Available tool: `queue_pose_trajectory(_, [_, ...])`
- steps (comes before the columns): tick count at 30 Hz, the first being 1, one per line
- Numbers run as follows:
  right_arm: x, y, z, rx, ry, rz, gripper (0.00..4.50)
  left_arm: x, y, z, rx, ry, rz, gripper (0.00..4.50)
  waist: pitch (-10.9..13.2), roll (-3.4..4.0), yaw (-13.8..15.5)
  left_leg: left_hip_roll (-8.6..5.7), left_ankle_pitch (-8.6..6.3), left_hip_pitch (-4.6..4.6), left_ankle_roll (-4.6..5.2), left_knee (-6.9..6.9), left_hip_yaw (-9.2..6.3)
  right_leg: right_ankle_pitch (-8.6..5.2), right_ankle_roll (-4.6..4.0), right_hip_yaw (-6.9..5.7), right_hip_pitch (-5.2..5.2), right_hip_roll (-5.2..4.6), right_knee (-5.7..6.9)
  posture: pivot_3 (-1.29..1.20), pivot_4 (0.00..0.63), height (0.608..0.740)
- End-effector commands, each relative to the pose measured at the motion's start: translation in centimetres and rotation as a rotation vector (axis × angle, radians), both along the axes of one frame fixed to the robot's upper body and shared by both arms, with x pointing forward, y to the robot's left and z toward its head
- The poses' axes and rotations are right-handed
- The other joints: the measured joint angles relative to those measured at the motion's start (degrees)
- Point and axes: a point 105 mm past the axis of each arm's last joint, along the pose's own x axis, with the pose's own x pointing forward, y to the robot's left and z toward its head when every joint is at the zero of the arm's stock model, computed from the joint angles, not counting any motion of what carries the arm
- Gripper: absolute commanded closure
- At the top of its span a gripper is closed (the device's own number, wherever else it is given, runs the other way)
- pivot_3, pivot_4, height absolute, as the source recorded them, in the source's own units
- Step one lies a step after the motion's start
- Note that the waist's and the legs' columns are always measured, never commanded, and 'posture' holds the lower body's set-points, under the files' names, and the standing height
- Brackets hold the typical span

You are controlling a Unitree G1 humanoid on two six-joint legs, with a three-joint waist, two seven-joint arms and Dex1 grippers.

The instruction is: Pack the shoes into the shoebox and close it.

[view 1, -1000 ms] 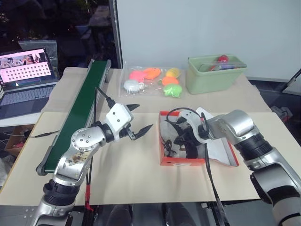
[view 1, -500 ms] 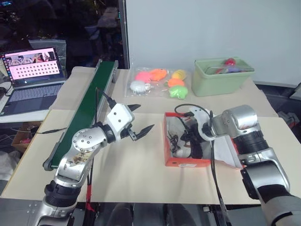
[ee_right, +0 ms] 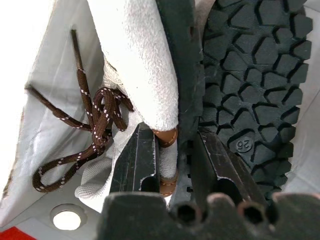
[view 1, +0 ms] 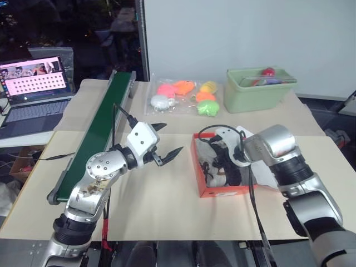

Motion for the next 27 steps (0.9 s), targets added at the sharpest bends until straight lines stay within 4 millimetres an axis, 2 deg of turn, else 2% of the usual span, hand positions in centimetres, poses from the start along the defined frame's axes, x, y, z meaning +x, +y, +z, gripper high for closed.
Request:
queue_pose_trajectory(1, [-1.3, -0.6, -3.2, -0.039, 0.152, -0.041, 2.98, -0.7, -0.6, 1.0, -0.016, -0.043, -0.022, 0.0, 0.0, 0.0, -0.4, 0.0, 0.0, 0.0, 0.0, -0.02, -0.02, -0.01, -0.01, 0.0, -0.01, 0.01, 0.02, 0.0, 0.15, 0.729])
queue_pose_trajectory(3, [-0.9, -0.7, -3.1, -0.016, 0.155, -0.073, 2.45, -0.8, -0.6, 1.0, -0.017, -0.042, -0.023, 0.0, 0.0, 0.02, -0.5, 0.01, 0.0, -0.03, 0.0, -0.07, -0.02, -0.01, -0.03, 0.0, -0.08, 0.03, 0.03, 0.0, 0.15, 0.729])
queue_pose_trajectory(5, [-0.4, -0.8, -2.8, 0.009, 0.151, -0.108, 1.66, -0.8, -0.6, 0.9, -0.017, -0.041, -0.022, 0.0, 0.0, 0.03, -0.4, -0.01, 0.0, -0.12, 0.0, -0.07, -0.03, 0.0, -0.05, 0.01, -0.2, 0.02, 0.07, 0.0, 0.15, 0.729])
queue_pose_trajectory(6, [-0.2, -0.6, -2.5, 0.018, 0.143, -0.108, 1.45, -0.8, -0.6, 0.9, -0.017, -0.04, -0.023, 0.0, 0.0, 0.03, -0.4, -0.01, 0.0, -0.2, 0.0, -0.07, -0.02, 0.02, -0.07, 0.0, -0.28, 0.03, 0.08, 0.0, 0.15, 0.729])
queue_pose_trajectory(10, [0.7, 0.6, 0.0, 0.085, 0.075, -0.087, 0.05, -0.8, -0.7, 0.8, -0.016, -0.039, -0.026, 0.0, 0.0, 0.04, -0.4, -0.02, 0.01, -0.51, 0.0, -0.04, -0.02, 0.11, -0.2, 0.03, -0.64, 0.03, 0.18, 0.0, 0.15, 0.729])
queue_pose_trajectory(15, [1.6, 1.0, 3.7, 0.142, -0.057, -0.069, 0.05, -0.4, -0.8, 0.9, -0.018, -0.036, -0.035, 0.0, 0.2, 0.21, -0.4, -0.05, 0.01, -0.92, 0.0, -0.02, -0.02, 0.25, -0.4, 0.03, -1.03, 0.03, 0.22, 0.0, 0.15, 0.729])
queue_pose_trajectory(17, [1.6, 0.7, 4.8, 0.155, -0.096, -0.076, 0.05, -0.2, -0.9, 0.9, -0.018, -0.035, -0.042, 0.0, 0.2, 0.27, -0.4, -0.07, 0.02, -1.39, 0.01, 0.03, 0.0, 0.28, -0.4, 0.08, -1.57, 0.03, 0.35, 0.0, 0.15, 0.729])
queue_pose_trajectory(19, [1.6, 0.3, 5.5, 0.157, -0.129, -0.086, 0.05, -0.1, -0.9, 0.9, -0.021, -0.032, -0.047, 0.0, 0.3, 0.39, -0.4, -0.07, 0.04, -1.78, 0.0, 0.09, -0.02, 0.38, -0.42, 0.08, -1.97, 0.06, 0.47, 0.0, 0.15, 0.729])
queue_pose_trajectory(26, [1.5, -0.5, 7.0, 0.266, -0.234, -0.161, 0.05, 0.2, -1.3, 1.0, -0.025, -0.028, -0.058, 0.0, 0.4, 0.45, -0.3, -0.07, 0.03, -1.84, 0.01, 0.01, -0.04, 0.39, -0.42, 0.05, -1.99, 0.04, 0.39, 0.0, 0.15, 0.729])
queue_pose_trajectory(27, [1.6, -0.6, 7.1, 0.267, -0.253, -0.174, 0.56, 0.2, -1.2, 1.0, -0.026, -0.028, -0.059, 0.0, 0.4, 0.45, -0.3, -0.08, 0.03, -1.84, 0.01, 0.02, -0.03, 0.39, -0.42, 0.05, -1.99, 0.03, 0.39, 0.0, 0.15, 0.729])
